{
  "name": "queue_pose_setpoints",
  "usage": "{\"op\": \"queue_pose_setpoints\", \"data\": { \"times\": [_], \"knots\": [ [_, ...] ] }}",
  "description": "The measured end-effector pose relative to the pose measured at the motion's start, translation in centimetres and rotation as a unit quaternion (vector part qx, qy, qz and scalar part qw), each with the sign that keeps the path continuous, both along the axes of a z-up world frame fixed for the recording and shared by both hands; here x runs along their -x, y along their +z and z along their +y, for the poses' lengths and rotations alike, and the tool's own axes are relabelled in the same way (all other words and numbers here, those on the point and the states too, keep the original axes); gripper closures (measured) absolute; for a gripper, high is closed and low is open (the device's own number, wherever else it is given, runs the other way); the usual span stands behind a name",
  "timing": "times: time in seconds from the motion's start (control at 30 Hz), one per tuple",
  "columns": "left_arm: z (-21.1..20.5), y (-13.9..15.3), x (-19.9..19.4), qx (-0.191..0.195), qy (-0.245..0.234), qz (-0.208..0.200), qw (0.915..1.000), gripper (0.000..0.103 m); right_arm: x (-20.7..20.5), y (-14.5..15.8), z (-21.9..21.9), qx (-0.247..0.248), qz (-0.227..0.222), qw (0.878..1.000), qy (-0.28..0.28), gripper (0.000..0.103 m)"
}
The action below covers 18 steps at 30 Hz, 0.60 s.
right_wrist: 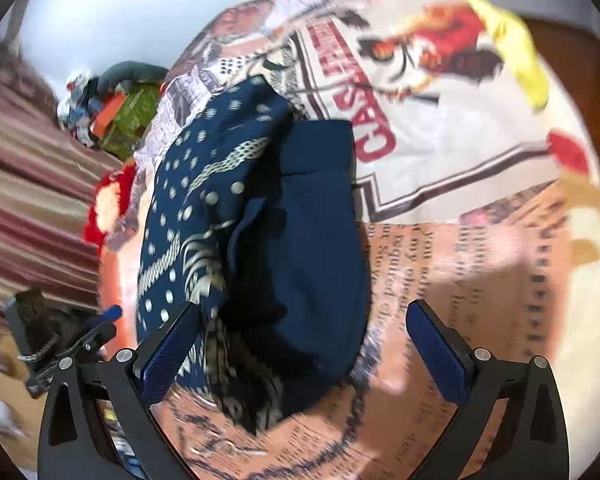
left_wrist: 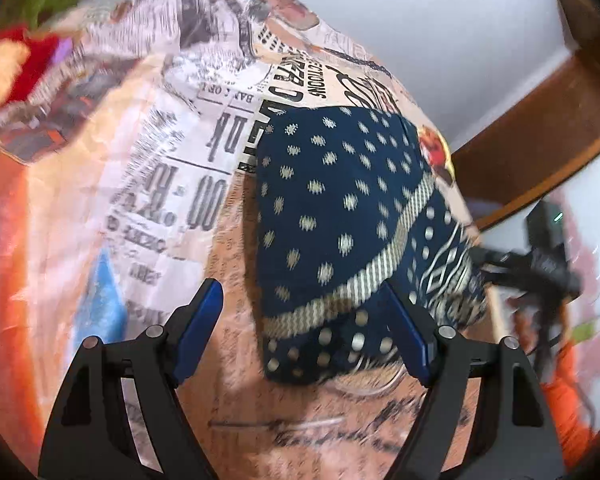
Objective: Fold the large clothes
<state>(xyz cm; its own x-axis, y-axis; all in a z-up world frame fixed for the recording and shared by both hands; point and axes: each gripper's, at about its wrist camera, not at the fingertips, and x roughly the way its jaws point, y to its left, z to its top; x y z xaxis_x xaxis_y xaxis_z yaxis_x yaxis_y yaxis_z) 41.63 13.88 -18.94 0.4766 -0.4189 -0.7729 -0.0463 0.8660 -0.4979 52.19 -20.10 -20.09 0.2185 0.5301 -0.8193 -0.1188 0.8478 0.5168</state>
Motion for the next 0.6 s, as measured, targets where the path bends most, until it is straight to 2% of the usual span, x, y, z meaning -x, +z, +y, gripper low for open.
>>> {"op": "queue_pose_setpoints", "data": {
  "times": [0.1,0.23,0.37,0.5,0.6],
  "knots": [
    [0.1,-1.6,-1.8,0.040,-0.002,0.025,0.9989,0.023,-1.6,-1.9,0.6,-0.026,0.034,0.999,-0.002,0.001],
    [-0.9,-3.6,-3.8,0.061,-0.016,0.045,0.9970,0.022,-3.0,-3.3,1.7,-0.065,0.045,0.997,-0.001,0.000],
    [-0.9,-4.8,-5.1,0.103,-0.015,0.044,0.9936,0.014,-4.4,-4.4,3.4,-0.094,0.063,0.994,0.002,0.000],
    [-0.9,-5.7,-6.2,0.113,-0.017,0.038,0.9927,0.007,-4.8,-4.9,6.0,-0.104,0.071,0.991,0.034,0.000],
    [-1.1,-6.7,-7.0,0.127,-0.015,0.041,0.9910,0.003,-4.8,-5.0,8.6,-0.082,0.058,0.993,0.065,0.000]
  ]
}}
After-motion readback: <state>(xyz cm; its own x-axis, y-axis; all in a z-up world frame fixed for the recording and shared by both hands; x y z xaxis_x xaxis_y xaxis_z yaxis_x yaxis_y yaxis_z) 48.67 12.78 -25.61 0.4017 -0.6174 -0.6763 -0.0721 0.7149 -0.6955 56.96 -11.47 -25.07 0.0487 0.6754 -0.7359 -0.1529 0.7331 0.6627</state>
